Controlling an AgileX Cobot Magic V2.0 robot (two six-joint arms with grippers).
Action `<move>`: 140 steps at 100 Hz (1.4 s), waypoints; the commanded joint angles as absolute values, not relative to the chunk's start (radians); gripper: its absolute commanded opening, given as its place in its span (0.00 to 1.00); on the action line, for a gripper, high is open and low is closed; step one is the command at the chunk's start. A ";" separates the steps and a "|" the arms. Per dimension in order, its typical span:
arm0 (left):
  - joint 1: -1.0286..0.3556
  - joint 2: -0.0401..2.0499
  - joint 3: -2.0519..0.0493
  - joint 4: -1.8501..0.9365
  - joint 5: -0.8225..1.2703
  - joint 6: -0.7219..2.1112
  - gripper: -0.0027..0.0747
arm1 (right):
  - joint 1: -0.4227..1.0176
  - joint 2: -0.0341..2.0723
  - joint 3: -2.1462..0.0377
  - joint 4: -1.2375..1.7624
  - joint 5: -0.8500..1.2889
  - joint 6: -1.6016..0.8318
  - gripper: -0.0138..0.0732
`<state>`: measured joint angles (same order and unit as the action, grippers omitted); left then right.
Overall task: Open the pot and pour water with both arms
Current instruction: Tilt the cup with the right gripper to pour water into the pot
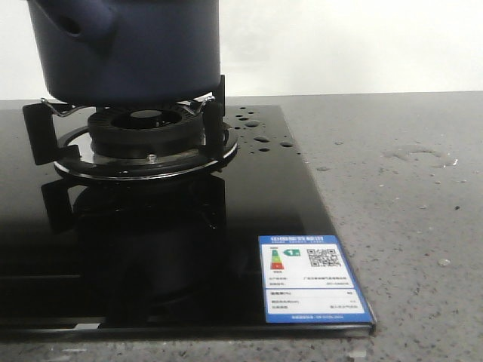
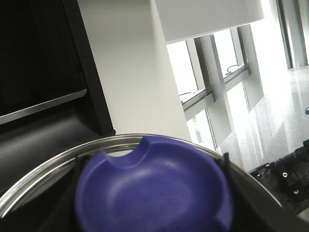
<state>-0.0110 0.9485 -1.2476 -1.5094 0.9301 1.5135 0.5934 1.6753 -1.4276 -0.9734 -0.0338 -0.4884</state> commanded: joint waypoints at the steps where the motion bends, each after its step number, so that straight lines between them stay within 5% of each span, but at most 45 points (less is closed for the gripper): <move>1: -0.010 0.935 -1.284 -1.600 0.898 1.508 0.36 | 0.593 1.627 -1.472 -1.062 -0.104 -0.500 0.48; 66: -0.010 0.937 -1.284 -1.593 0.901 1.501 0.36 | 0.587 1.644 -1.571 -1.485 -0.019 -0.502 0.48; 100: -0.010 0.937 -1.284 -1.578 0.901 1.501 0.36 | 0.587 1.650 -1.585 -1.483 -0.007 -0.483 0.48; 140: -0.010 0.937 -1.284 -1.578 0.901 1.501 0.36 | 0.593 1.650 -1.585 -1.067 0.172 -0.028 0.48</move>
